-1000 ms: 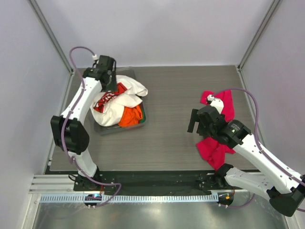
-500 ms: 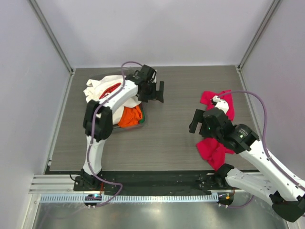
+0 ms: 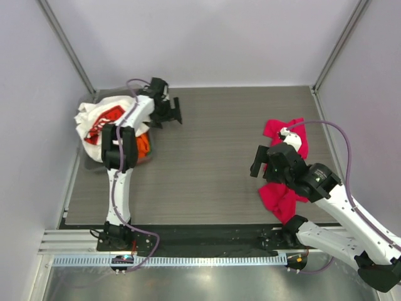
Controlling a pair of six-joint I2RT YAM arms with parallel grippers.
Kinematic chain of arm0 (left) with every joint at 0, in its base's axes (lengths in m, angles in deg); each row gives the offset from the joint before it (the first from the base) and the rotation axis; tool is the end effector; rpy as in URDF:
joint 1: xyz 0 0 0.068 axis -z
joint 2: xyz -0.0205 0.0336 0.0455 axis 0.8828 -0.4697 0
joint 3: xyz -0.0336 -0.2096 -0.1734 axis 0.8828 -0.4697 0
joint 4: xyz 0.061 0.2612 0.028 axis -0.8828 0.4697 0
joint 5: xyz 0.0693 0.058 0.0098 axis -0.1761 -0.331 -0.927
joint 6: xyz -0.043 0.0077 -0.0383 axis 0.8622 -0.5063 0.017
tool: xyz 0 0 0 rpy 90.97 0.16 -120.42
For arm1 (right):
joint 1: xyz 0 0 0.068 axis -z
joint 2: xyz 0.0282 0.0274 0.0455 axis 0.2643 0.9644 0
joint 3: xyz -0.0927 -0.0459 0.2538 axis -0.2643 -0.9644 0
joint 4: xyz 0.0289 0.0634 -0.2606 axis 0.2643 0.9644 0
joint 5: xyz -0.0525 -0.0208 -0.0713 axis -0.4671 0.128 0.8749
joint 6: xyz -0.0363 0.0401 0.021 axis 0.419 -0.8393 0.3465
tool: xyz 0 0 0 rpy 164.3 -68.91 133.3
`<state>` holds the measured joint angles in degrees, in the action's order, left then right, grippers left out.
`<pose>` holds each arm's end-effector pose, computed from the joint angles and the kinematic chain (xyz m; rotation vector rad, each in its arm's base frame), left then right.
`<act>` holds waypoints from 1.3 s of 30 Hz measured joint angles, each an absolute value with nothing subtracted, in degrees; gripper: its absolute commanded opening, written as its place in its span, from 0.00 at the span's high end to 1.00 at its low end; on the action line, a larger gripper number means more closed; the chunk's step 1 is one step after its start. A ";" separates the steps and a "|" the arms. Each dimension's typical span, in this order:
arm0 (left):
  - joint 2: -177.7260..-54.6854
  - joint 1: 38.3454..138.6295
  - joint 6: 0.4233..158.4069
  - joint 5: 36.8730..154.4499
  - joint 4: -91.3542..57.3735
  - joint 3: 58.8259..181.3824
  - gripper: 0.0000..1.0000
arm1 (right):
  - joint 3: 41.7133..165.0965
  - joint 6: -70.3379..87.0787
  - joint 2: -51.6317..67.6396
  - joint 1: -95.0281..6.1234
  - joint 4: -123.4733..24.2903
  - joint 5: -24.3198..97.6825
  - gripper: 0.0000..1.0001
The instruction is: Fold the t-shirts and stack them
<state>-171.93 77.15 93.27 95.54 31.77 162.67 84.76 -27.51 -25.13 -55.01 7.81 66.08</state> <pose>0.4878 -0.1384 0.1966 -0.1972 2.7135 -0.4075 0.1311 0.0887 0.3247 0.2311 2.3483 0.2398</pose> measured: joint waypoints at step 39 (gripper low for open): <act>-109.16 78.28 92.44 90.23 33.58 107.77 0.00 | 89.79 -21.57 22.21 -36.28 -3.62 69.01 0.79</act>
<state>-109.16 78.28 92.44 90.23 33.58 107.77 89.79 -21.57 22.21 -36.28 -3.62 69.01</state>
